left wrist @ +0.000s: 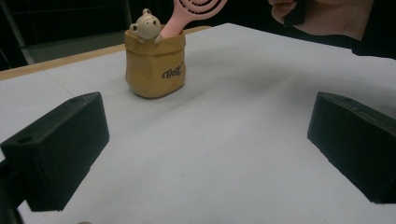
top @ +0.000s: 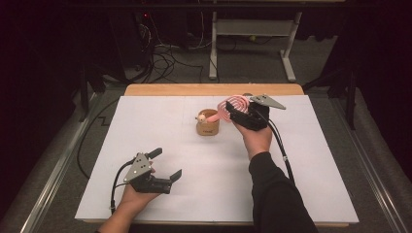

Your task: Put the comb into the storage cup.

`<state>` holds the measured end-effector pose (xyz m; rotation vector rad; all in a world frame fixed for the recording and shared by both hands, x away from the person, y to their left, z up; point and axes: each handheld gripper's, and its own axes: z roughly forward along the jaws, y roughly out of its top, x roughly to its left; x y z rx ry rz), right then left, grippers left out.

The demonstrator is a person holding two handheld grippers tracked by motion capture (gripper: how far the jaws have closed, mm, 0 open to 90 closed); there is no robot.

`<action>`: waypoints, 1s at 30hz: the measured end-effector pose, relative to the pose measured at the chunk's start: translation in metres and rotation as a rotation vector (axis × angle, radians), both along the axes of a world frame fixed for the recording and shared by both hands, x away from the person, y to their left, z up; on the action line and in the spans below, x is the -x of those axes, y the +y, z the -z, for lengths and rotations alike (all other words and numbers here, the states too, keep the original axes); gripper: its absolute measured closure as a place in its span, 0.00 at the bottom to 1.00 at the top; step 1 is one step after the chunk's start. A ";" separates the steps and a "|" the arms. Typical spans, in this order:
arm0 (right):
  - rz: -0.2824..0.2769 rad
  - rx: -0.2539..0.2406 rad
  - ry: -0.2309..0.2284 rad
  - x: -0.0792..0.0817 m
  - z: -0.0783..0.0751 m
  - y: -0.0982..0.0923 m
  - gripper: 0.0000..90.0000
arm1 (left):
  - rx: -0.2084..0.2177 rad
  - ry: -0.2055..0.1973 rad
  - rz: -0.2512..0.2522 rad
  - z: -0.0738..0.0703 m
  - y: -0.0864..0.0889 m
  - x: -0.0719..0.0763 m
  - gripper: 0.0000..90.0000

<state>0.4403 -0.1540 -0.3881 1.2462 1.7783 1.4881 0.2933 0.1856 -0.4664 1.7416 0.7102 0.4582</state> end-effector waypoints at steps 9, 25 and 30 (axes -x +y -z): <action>-0.013 0.009 0.013 -0.001 0.002 0.000 0.31 | 0.000 -0.001 0.002 0.000 0.000 0.000 0.00; -0.045 0.016 0.027 0.000 0.000 -0.004 0.12 | -0.005 0.009 0.013 0.001 -0.002 -0.001 0.00; -0.046 0.024 0.029 0.000 -0.002 -0.006 0.00 | -0.002 0.009 0.014 0.001 -0.002 -0.001 0.00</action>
